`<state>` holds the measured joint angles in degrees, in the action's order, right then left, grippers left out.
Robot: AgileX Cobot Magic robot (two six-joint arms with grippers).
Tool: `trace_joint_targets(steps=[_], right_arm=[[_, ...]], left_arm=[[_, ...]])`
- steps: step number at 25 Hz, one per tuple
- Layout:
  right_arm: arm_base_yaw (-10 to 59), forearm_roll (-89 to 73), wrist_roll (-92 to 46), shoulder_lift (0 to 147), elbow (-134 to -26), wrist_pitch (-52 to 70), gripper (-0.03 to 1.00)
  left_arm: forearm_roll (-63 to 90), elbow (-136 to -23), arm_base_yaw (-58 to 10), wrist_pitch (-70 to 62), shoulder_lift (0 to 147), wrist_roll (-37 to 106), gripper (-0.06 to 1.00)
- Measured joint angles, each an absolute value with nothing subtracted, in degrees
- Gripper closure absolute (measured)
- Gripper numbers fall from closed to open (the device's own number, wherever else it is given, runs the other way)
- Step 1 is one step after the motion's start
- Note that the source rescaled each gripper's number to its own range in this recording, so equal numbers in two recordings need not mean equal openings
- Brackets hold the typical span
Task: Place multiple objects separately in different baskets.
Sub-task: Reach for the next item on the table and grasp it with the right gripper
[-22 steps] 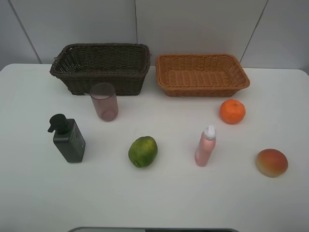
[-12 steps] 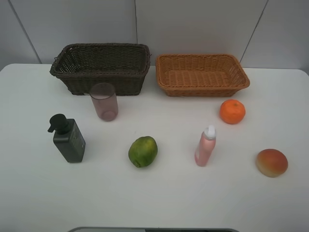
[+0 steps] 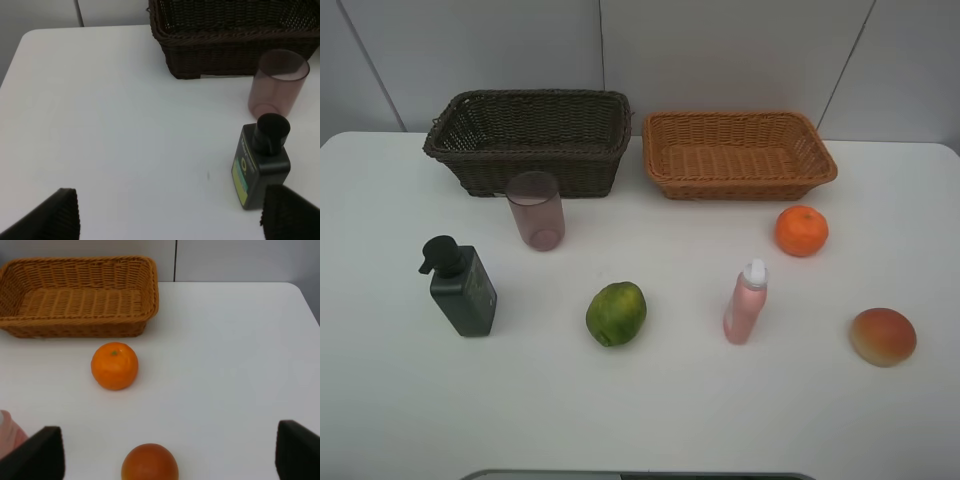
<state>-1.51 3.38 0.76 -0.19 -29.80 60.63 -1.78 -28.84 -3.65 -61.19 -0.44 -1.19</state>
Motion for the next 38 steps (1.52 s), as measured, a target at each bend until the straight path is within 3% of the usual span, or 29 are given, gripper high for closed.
trace_joint_targets(steps=[25, 38], right_arm=[[-1.51, 3.44, 0.76, 0.89, -29.80, 60.63, 0.15], [-1.51, 5.12, 0.76, 34.48, -42.94, 58.58, 0.15]], left_arm=[[-1.78, -28.84, -3.65, -61.19, -0.44, -1.19, 0.00], [-1.78, -28.84, -3.65, -61.19, -0.44, -1.19, 0.00]])
